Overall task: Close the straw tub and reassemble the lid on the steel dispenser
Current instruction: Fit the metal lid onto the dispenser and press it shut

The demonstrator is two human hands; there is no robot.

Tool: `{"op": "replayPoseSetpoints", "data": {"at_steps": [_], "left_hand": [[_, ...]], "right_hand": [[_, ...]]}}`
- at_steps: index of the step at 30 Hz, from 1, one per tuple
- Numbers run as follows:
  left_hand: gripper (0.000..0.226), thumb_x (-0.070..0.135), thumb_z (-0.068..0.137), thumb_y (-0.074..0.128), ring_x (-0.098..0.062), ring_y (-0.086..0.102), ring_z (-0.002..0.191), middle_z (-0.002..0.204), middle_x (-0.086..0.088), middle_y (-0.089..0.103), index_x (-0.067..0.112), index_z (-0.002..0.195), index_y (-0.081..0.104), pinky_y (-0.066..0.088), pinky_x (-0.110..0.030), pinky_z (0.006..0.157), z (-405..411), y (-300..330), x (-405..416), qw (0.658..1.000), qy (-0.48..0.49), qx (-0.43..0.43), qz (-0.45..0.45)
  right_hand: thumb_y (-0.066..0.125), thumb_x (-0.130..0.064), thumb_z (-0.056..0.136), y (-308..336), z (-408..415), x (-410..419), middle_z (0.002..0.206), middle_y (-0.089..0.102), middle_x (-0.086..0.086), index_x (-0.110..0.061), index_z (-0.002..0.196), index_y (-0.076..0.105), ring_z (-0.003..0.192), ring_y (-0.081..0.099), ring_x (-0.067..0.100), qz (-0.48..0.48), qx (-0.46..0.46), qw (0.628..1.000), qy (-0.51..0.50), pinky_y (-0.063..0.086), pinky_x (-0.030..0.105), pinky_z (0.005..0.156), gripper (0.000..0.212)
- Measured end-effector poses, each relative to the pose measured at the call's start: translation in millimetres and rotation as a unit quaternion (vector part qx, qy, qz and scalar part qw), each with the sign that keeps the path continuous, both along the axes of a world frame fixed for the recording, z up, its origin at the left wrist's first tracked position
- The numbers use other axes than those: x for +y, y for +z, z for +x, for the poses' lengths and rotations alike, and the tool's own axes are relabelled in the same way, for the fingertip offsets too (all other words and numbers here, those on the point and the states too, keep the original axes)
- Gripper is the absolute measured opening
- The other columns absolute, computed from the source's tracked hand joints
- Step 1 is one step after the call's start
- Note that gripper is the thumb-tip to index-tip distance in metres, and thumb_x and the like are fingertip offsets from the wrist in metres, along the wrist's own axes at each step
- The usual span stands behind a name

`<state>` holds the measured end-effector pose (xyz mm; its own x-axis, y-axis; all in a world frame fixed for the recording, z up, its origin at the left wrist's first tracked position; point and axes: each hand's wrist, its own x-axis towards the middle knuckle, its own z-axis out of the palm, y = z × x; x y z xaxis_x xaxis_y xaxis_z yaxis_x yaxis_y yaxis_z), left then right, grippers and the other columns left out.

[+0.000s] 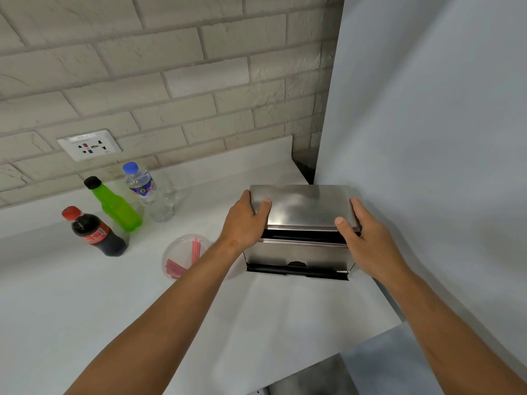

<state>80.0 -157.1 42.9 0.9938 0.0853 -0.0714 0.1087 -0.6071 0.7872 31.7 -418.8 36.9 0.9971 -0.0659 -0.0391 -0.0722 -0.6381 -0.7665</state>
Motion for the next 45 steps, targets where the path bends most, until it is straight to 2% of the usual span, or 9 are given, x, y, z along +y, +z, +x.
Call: {"op": "replayPoseSetpoints", "data": {"at_steps": [7,11,14,17,21,26,35,40,45], "left_hand": [[0.055,0.048,0.106,0.049,-0.028,0.063,0.124,0.138,-0.009,0.066,0.016,0.15,0.046,0.05,-0.038,0.105,-8,3,1,0.999,-0.033,0.004,0.011],[0.063,0.048,0.107,0.047,-0.028,0.051,0.141,0.156,-0.008,0.053,0.013,0.159,0.036,0.042,-0.046,0.117,-12,3,2,0.999,-0.046,0.0,0.021],[0.068,0.047,0.108,0.047,-0.027,0.031,0.156,0.171,-0.009,0.029,0.014,0.164,0.027,0.024,-0.038,0.128,-18,-2,2,0.994,-0.078,-0.029,0.077],[0.07,0.054,0.106,0.046,-0.025,0.004,0.162,0.176,-0.005,0.003,0.024,0.165,0.023,0.021,-0.035,0.124,-27,-6,3,0.977,-0.136,-0.07,0.147],[0.093,0.076,0.09,0.05,-0.031,-0.012,0.161,0.177,-0.003,0.0,0.033,0.166,0.018,0.016,-0.045,0.127,-35,-8,6,0.934,-0.218,-0.103,0.265],[0.09,0.058,0.091,0.07,-0.033,-0.003,0.162,0.176,-0.005,0.01,0.031,0.165,0.026,0.023,-0.047,0.126,-36,-5,5,0.931,-0.215,-0.112,0.273],[0.078,0.045,0.088,0.079,-0.044,0.018,0.158,0.169,-0.014,0.033,0.022,0.156,0.048,0.03,-0.051,0.123,-47,-9,-1,0.938,-0.183,-0.139,0.258],[0.074,0.039,0.088,0.081,-0.047,0.024,0.155,0.165,-0.016,0.039,0.019,0.153,0.053,0.031,-0.052,0.122,-49,-11,-3,0.941,-0.166,-0.153,0.254],[0.071,0.042,0.089,0.081,-0.047,0.032,0.15,0.16,-0.017,0.044,0.017,0.149,0.054,0.034,-0.056,0.119,-51,-7,-8,0.925,-0.164,-0.171,0.298]], "right_hand": [[0.057,-0.047,0.1,-6,-7,-3,0.164,0.037,-0.005,-0.026,0.163,0.02,0.147,0.04,0.017,0.029,0.01,1.0,0.001,0.035,0.044,0.12,0.076],[0.059,-0.047,0.098,-6,-5,-6,0.165,0.036,-0.005,-0.026,0.163,0.02,0.148,0.039,0.016,0.034,0.012,0.999,0.013,0.035,0.044,0.12,0.078],[0.06,-0.046,0.099,-7,-6,-10,0.165,0.035,-0.006,-0.028,0.162,0.019,0.149,0.037,0.016,0.01,0.007,1.0,0.027,0.035,0.043,0.12,0.078],[0.063,-0.049,0.095,-9,-7,-13,0.169,0.024,-0.009,-0.035,0.161,0.017,0.154,0.025,0.013,-0.012,-0.002,0.999,0.052,0.029,0.039,0.122,0.082],[0.068,-0.061,0.087,-12,-10,-16,0.171,-0.003,-0.016,-0.059,0.154,0.007,0.157,0.012,0.013,-0.065,0.024,0.992,0.11,0.027,0.041,0.118,0.091],[0.073,-0.053,0.088,-17,-9,-17,0.172,0.002,-0.014,-0.056,0.155,0.016,0.156,0.019,0.016,-0.065,0.005,0.994,0.091,0.03,0.039,0.117,0.088],[0.077,-0.045,0.087,-25,-20,-9,0.17,0.019,-0.006,-0.046,0.153,0.038,0.154,0.02,0.009,-0.032,-0.05,0.997,0.043,0.022,0.022,0.111,0.077],[0.076,-0.045,0.088,-27,-24,-8,0.17,0.02,-0.007,-0.047,0.152,0.039,0.154,0.021,0.009,-0.026,-0.065,0.997,0.037,0.022,0.022,0.111,0.074],[0.072,-0.046,0.091,-31,-22,-14,0.17,0.018,-0.008,-0.049,0.153,0.034,0.146,0.016,-0.005,-0.04,-0.07,0.995,0.062,0.023,0.023,0.111,0.073]]}}
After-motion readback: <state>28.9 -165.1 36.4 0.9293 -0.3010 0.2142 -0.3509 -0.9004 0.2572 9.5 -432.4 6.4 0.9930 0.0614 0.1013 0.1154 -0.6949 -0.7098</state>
